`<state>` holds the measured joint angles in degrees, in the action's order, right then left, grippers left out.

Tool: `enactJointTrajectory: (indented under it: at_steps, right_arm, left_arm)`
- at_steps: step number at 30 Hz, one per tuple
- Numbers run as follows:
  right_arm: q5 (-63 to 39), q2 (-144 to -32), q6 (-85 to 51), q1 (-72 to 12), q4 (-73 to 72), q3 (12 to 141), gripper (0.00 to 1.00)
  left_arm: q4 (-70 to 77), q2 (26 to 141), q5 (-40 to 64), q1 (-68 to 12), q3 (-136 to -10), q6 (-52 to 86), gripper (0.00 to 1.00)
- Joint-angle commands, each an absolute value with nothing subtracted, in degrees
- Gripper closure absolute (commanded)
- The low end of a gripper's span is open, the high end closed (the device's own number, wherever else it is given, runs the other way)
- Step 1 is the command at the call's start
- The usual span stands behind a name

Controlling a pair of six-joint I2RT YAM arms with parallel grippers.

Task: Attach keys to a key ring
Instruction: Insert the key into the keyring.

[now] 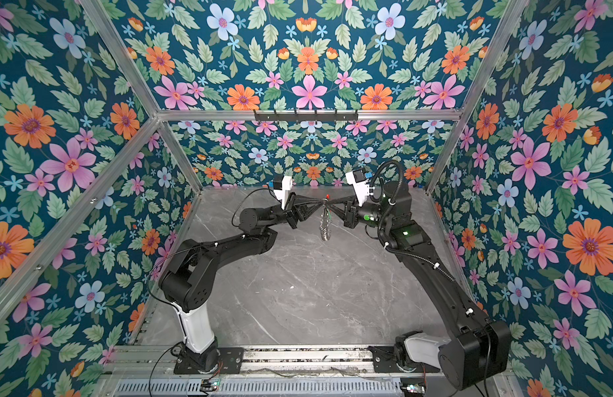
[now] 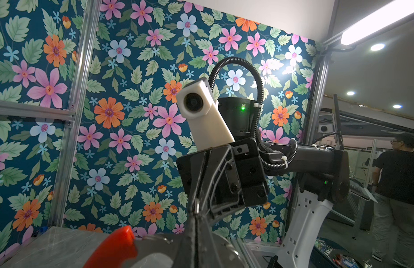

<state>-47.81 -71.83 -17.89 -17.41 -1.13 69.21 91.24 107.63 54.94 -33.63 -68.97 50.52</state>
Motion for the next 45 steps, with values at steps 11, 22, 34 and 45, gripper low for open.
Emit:
enactJointTrajectory:
  at_steps: [11, 22, 34, 45]
  right_arm:
    - [-43.1, -71.4, -9.5, -17.5, 5.6, 71.0, 1.0]
    - [-40.2, -75.1, 1.1, -20.9, 16.4, 75.7, 1.0]
    - [-37.1, -76.2, 5.7, -22.4, 22.6, 77.5, 1.0]
    - [-33.0, -79.1, 9.0, -24.2, 27.2, 80.5, 1.0]
  left_arm:
    - [53.6, 95.9, 52.5, -30.9, -65.3, 14.7, 0.55]
    - [-4.7, 94.7, 53.8, -30.9, -84.9, -28.7, 0.8]
    - [-10.3, 96.4, 61.4, -29.1, -89.7, -30.1, 0.78]
    - [-10.5, 97.4, 65.8, -28.8, -89.8, -27.3, 0.77]
